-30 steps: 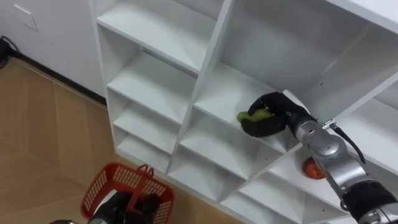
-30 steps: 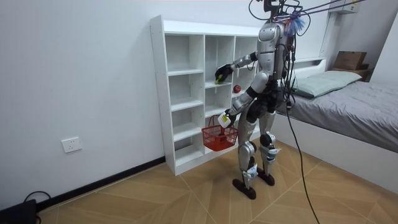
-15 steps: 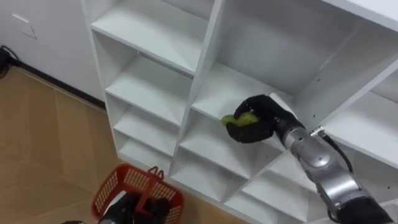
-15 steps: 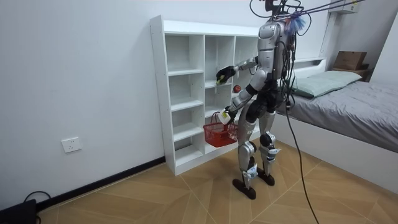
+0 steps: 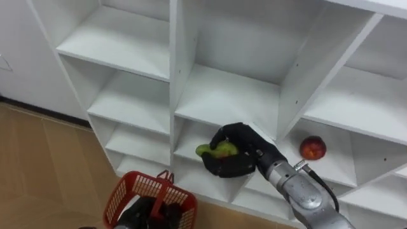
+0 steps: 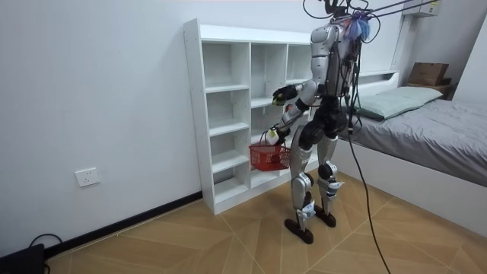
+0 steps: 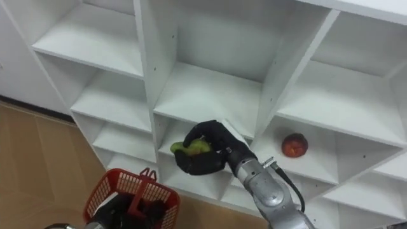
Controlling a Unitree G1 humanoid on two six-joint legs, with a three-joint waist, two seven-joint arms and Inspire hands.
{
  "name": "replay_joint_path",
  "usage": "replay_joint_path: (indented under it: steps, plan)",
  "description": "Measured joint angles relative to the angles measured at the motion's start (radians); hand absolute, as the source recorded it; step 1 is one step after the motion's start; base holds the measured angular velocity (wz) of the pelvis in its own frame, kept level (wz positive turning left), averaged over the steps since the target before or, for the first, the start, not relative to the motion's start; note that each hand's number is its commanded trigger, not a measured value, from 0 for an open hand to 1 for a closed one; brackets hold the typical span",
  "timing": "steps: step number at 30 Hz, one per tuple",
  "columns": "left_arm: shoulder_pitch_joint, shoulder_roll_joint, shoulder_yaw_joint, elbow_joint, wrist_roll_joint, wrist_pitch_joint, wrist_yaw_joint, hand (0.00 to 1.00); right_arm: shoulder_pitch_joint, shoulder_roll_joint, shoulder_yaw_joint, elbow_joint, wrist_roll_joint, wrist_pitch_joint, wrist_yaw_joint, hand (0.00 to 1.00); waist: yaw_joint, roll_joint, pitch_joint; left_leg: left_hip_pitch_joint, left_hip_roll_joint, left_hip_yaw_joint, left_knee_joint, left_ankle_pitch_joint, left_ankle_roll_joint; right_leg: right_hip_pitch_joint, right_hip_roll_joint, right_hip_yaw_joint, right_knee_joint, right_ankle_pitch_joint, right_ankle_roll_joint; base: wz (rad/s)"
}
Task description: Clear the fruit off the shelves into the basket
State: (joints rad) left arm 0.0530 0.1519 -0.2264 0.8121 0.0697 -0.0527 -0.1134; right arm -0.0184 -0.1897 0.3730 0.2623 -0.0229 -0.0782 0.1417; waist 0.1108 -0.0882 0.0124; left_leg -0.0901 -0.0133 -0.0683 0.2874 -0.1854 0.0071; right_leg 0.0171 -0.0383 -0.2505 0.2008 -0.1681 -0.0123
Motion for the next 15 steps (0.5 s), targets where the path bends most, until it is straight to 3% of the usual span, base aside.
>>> replay_joint_path:
  steps: [2,7,10,15]
  plan:
    - [0.003,-0.007,-0.012,0.000,0.000,0.000,0.002,1.00,0.024,0.005,0.009,-0.004,0.000,-0.008,0.001,1.00,-0.004,0.015,-0.0009,0.008,0.001,0.008,-0.008,0.000,0.000,0.000,0.000,0.005,0.001,0.000,0.000,-0.15]
    - [0.011,-0.025,-0.033,-0.012,0.000,-0.001,0.003,1.00,0.080,0.006,0.034,0.000,-0.033,-0.013,0.002,1.00,-0.027,0.041,-0.0131,0.014,0.003,0.025,-0.018,0.002,0.001,-0.012,0.001,0.030,0.002,-0.002,0.002,-0.11]
    - [0.011,-0.031,-0.034,-0.019,-0.005,-0.014,0.015,1.00,0.121,0.002,0.034,0.009,-0.054,-0.025,0.002,1.00,-0.046,0.045,-0.0119,0.016,0.005,0.040,-0.018,0.002,0.002,-0.014,0.001,0.046,0.003,-0.002,0.001,-0.15]
    - [0.007,-0.043,-0.055,-0.029,-0.052,-0.048,0.014,1.00,0.143,-0.004,0.033,0.053,-0.064,-0.027,0.005,1.00,-0.057,0.059,-0.0013,0.015,0.010,0.065,-0.021,0.000,0.004,-0.035,0.004,0.074,0.014,-0.002,0.002,-0.16]
